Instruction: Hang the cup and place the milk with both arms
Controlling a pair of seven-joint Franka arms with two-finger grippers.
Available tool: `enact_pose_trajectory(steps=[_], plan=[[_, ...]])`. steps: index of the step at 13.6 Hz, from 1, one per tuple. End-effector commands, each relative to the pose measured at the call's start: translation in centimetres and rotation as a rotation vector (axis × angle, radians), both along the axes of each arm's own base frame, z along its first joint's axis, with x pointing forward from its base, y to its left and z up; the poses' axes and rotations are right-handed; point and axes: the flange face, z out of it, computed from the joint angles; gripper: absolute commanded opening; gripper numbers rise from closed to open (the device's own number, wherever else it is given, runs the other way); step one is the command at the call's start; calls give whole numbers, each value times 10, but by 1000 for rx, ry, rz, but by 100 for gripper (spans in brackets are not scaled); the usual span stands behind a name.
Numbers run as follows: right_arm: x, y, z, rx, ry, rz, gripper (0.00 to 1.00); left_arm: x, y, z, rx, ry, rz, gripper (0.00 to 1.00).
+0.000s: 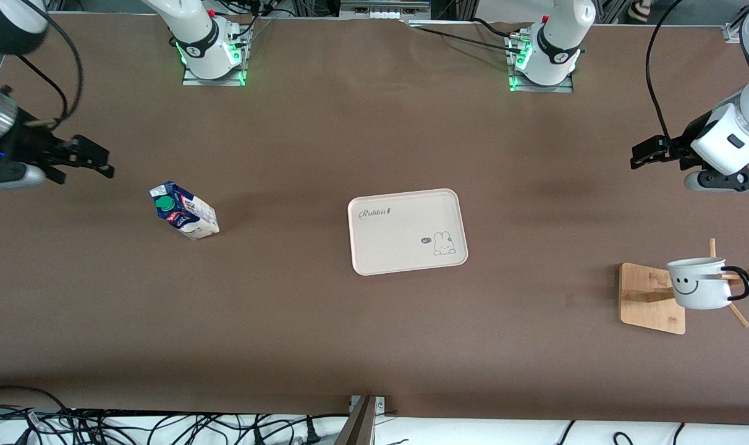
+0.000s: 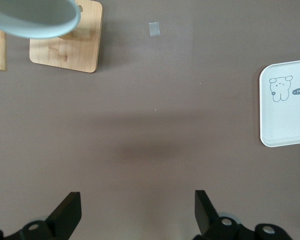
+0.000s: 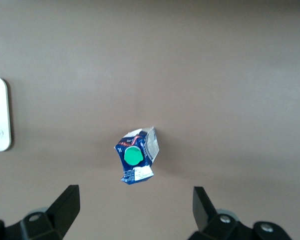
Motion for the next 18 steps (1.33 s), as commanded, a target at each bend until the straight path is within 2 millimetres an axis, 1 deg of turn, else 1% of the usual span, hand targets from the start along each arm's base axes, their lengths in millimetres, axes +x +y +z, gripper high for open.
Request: enact_pose_trajectory(steps=[1,2,3,5,6,7,8,9,10,12,14,18], plan=[[1,-1,23,-15,24,9,100,-5,-2,5,26,-18,0,100],[-1,-4,26,-16,55,3,100,-4,-4,7,26,-23,-2,100],[0,-6,31,-20,68,2,100,-1,-6,14,26,-38,-7,100],[-4,-32,33,-13,130,-34,100,5,-9,30,25,-74,-11,100],[-6,-40,37,-16,132,-46,100,11,-9,33,26,-83,-14,100],[-6,-39,36,-26,145,-43,100,18,-10,37,27,-94,-17,100],[-7,-41,41,-72,156,-38,100,22,-10,37,25,-95,-17,100],[-1,-36,42,-142,157,-24,100,22,-9,38,25,-97,-21,100],[3,-25,42,-186,151,3,100,20,-10,36,26,-83,-11,100],[4,-22,40,-196,151,9,100,17,-9,30,27,-54,-8,100],[6,-23,36,-194,157,13,100,20,-9,23,28,-40,-17,100],[5,-23,35,-158,156,44,100,25,-12,26,26,-61,-25,100]])
